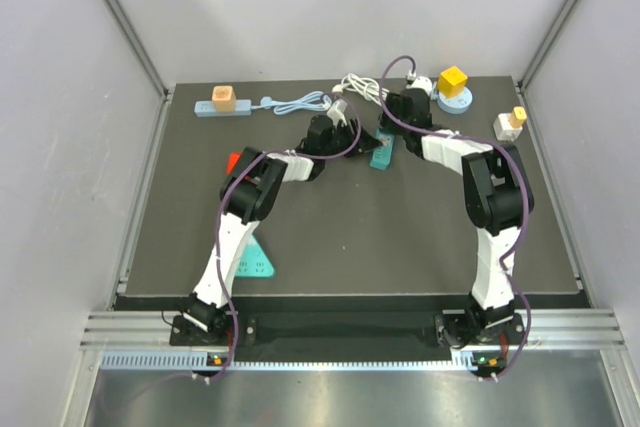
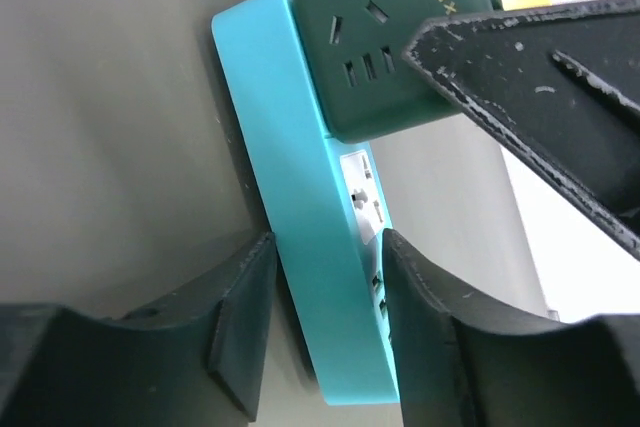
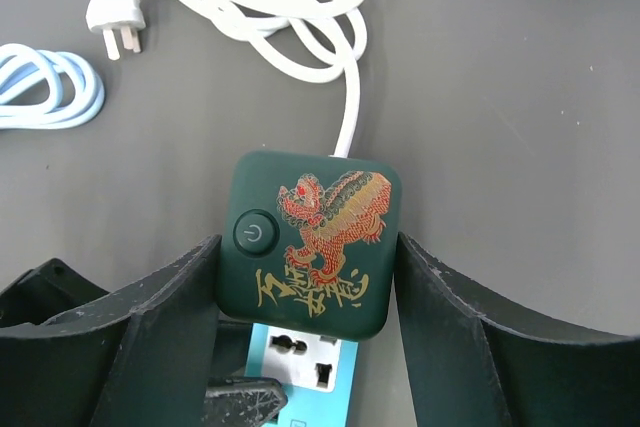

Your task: Pull the plug off the socket

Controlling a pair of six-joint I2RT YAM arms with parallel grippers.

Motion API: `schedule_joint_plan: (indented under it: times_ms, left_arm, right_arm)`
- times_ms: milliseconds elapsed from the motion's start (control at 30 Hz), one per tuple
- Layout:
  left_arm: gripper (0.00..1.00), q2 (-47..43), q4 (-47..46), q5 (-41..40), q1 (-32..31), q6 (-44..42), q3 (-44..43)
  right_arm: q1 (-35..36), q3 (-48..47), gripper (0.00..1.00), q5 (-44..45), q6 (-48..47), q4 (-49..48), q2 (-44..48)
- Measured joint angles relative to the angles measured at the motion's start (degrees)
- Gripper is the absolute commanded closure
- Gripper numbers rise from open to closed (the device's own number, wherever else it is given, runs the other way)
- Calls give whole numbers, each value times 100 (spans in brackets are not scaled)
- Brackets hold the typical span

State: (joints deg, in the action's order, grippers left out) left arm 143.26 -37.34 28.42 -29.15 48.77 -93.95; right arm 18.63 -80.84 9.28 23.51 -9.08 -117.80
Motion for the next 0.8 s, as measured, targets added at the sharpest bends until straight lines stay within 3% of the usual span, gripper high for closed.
schedule_joint_plan:
  times_ms: [67, 133, 233, 800]
  left_arm:
    - [48, 46, 7, 46, 15, 72, -48]
    - [38, 63, 4, 101, 26, 131, -90]
    - [31, 63, 42, 208, 28, 192, -175]
    - [31, 101, 116, 260, 26, 210, -280]
  right_arm:
    - [-7, 96, 99, -20, -2, -177, 0]
    - [-9, 179, 99, -28, -7, -354, 0]
    - [-35, 260, 100, -52, -7, -538, 0]
    - [-505, 1224, 100, -1108, 691, -2153, 85]
